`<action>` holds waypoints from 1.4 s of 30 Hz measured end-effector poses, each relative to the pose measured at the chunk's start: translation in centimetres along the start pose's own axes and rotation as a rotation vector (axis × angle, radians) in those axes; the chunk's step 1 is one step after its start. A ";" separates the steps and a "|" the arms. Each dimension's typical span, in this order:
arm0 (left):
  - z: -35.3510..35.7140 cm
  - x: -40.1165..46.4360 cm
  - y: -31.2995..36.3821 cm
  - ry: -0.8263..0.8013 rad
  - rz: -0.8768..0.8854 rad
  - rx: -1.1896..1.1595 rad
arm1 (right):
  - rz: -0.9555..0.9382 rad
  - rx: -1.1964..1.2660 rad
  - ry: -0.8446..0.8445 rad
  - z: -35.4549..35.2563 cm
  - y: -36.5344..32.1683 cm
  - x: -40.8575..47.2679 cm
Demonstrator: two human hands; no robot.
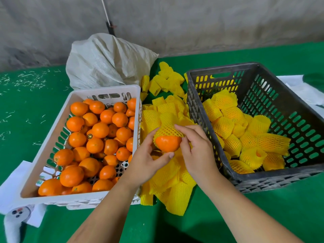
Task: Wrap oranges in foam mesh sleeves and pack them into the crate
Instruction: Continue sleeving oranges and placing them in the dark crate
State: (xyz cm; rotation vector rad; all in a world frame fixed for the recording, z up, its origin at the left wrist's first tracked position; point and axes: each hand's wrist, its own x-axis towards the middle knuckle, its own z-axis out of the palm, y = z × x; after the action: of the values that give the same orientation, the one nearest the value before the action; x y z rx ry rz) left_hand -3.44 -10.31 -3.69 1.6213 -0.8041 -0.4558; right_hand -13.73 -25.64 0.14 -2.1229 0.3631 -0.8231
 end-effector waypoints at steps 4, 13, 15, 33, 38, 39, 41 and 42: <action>0.0 0.0 -0.2 0.096 0.007 0.046 | -0.163 -0.057 0.060 0.0 -1.0 -0.8; -1.1 -0.4 -0.6 0.190 0.009 0.050 | -0.052 -0.016 0.004 1.7 -0.9 -2.2; -1.3 -0.4 -0.8 0.129 0.014 0.060 | -0.039 -0.009 -0.025 1.7 -0.7 -2.1; -1.5 -0.6 0.1 0.247 0.043 -0.053 | -0.033 0.002 -0.003 2.8 -0.6 -1.9; -1.6 -0.7 0.3 0.134 0.052 0.038 | -0.041 0.019 0.037 2.2 0.3 -1.1; -1.6 -0.7 0.3 0.138 0.062 0.046 | -0.031 0.058 0.006 2.0 0.3 -1.0; -1.5 -0.7 0.3 0.167 0.051 0.024 | -0.014 0.131 -0.130 1.9 0.3 -1.3; -1.6 -0.8 0.2 0.179 0.036 0.014 | -0.042 0.119 -0.169 1.9 0.4 -1.6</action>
State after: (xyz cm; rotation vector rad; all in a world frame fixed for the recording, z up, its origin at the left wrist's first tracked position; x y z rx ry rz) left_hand -2.93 -8.67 -3.26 1.6326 -0.7019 -0.2751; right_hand -13.60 -23.95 -1.72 -2.0767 0.1768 -0.6660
